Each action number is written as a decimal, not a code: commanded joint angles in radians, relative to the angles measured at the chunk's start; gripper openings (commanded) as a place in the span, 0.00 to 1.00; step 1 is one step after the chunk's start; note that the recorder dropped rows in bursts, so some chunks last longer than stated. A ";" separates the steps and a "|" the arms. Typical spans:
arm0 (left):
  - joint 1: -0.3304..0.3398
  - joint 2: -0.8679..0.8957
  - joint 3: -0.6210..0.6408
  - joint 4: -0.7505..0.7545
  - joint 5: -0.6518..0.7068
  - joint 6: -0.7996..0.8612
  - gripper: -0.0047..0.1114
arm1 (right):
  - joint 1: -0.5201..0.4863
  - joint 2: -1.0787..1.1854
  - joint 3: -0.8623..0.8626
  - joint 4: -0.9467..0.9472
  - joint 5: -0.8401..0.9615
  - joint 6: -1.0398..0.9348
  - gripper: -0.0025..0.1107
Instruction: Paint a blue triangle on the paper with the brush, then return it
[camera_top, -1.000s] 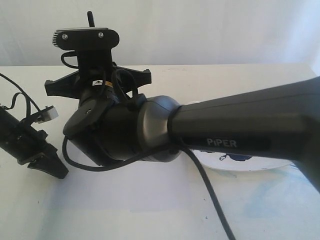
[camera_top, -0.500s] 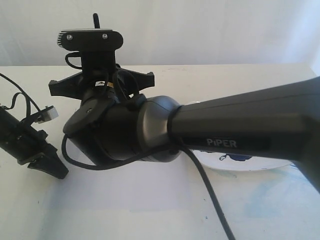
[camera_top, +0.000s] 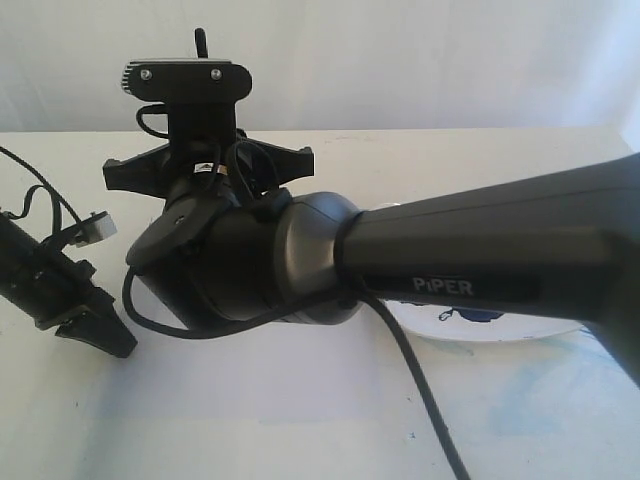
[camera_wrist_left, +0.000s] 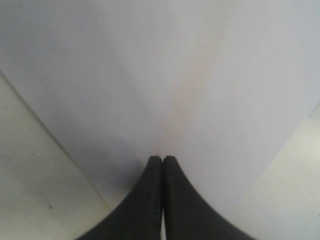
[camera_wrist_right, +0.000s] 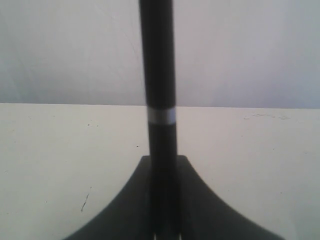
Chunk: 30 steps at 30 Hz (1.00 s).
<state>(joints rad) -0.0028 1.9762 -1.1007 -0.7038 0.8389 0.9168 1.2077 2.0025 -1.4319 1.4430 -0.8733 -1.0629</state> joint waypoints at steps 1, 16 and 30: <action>0.000 0.005 0.005 -0.013 0.022 0.003 0.04 | -0.006 0.010 -0.003 0.018 -0.010 -0.013 0.02; 0.000 0.005 0.005 -0.013 0.022 0.003 0.04 | -0.001 0.010 -0.003 0.100 -0.040 -0.058 0.02; 0.000 0.005 0.005 -0.013 0.018 0.003 0.04 | 0.012 -0.012 -0.003 0.183 -0.078 -0.105 0.02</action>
<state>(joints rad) -0.0028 1.9762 -1.1007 -0.7063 0.8389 0.9168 1.2186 2.0026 -1.4319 1.6018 -0.9354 -1.1446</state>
